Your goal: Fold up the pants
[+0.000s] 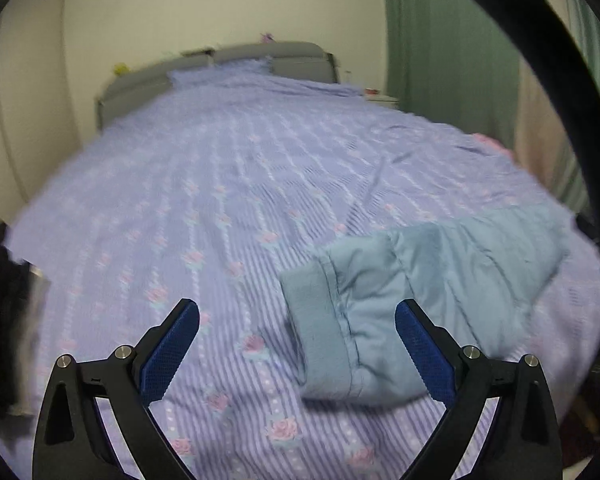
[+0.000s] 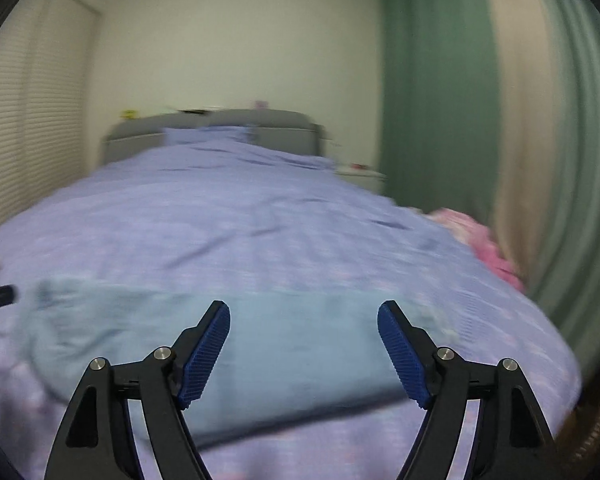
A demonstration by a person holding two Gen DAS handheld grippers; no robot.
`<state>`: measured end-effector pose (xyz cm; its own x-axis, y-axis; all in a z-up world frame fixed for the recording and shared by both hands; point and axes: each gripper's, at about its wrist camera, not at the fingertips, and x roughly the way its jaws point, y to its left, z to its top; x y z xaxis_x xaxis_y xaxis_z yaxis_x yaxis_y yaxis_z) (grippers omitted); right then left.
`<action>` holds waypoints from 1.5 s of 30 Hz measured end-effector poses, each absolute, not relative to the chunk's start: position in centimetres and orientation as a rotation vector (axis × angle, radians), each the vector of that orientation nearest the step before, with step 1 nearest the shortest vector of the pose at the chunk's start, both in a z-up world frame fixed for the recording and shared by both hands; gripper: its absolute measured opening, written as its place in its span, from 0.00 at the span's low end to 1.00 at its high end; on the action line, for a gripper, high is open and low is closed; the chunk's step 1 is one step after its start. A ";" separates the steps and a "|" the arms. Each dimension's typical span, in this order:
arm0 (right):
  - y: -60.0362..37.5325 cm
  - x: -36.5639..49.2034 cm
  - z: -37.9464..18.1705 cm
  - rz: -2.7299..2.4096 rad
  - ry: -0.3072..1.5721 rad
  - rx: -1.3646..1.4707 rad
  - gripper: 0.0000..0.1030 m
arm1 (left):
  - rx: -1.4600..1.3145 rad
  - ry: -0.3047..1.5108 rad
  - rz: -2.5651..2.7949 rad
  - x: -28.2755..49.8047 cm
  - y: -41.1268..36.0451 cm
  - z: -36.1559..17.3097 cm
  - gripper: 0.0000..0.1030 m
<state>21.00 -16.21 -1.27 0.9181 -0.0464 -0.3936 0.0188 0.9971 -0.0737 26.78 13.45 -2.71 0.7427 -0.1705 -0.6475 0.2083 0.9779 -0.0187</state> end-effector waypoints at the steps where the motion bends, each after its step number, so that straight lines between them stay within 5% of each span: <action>1: -15.1 21.2 -1.4 -0.008 0.410 -0.080 0.75 | 0.013 0.723 -0.248 27.2 14.4 -3.2 0.90; 16: -9.6 24.9 -4.6 0.071 0.549 -0.004 0.75 | -0.255 0.805 -0.551 32.8 16.5 -7.9 0.71; 35: -8.2 32.6 -10.4 -0.108 0.720 -0.111 0.74 | -0.511 0.928 -0.599 34.0 17.0 -13.0 0.81; 40: -8.9 31.7 -9.8 -0.078 0.726 -0.054 0.74 | -0.563 0.963 -0.621 33.2 17.2 -12.1 0.31; 45: -7.3 29.5 -8.8 -0.002 0.686 -0.052 0.74 | -0.471 0.854 -0.464 30.6 19.3 -8.3 0.25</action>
<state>29.49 -7.32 -8.76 0.7736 -0.0188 -0.6334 -0.0158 0.9987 -0.0489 30.56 19.30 -8.34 0.5721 -0.5609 -0.5984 0.1964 0.8021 -0.5640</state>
